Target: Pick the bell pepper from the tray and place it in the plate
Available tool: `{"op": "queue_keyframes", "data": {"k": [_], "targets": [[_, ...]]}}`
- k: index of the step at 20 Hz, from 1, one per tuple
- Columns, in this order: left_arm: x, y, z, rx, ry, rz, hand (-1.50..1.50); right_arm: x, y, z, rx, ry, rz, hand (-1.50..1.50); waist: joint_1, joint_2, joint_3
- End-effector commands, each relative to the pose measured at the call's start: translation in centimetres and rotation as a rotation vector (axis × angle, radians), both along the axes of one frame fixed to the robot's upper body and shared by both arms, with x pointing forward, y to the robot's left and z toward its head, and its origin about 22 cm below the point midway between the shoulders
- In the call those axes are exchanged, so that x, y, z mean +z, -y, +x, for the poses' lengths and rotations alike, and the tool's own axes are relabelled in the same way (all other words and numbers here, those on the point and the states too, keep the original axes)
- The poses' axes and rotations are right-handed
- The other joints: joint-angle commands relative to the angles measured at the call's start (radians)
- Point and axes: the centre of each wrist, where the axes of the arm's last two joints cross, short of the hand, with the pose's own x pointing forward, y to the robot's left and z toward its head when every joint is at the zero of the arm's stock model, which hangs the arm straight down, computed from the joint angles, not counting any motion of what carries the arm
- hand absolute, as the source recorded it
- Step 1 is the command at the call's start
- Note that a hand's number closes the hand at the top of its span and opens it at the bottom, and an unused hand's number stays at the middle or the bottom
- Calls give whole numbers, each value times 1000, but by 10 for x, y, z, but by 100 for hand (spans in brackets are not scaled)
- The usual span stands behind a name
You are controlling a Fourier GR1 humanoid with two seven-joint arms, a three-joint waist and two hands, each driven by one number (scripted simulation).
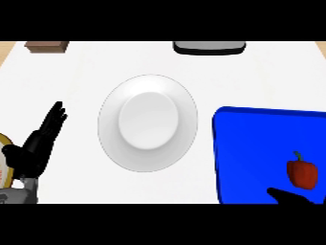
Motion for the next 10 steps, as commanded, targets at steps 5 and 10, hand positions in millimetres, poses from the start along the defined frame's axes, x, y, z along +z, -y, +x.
{"op": "queue_keyframes", "data": {"k": [5, 10], "targets": [[-14, 12, -3, -4, -7, -15, 0, 9, 7, 28, -88, -158, 31, -150, 4, 1, 3], [-2, 13, -11, -8, 6, -12, 0, 22, -4, 27, -92, -313, 2, -150, 12, -1, 3]]}}
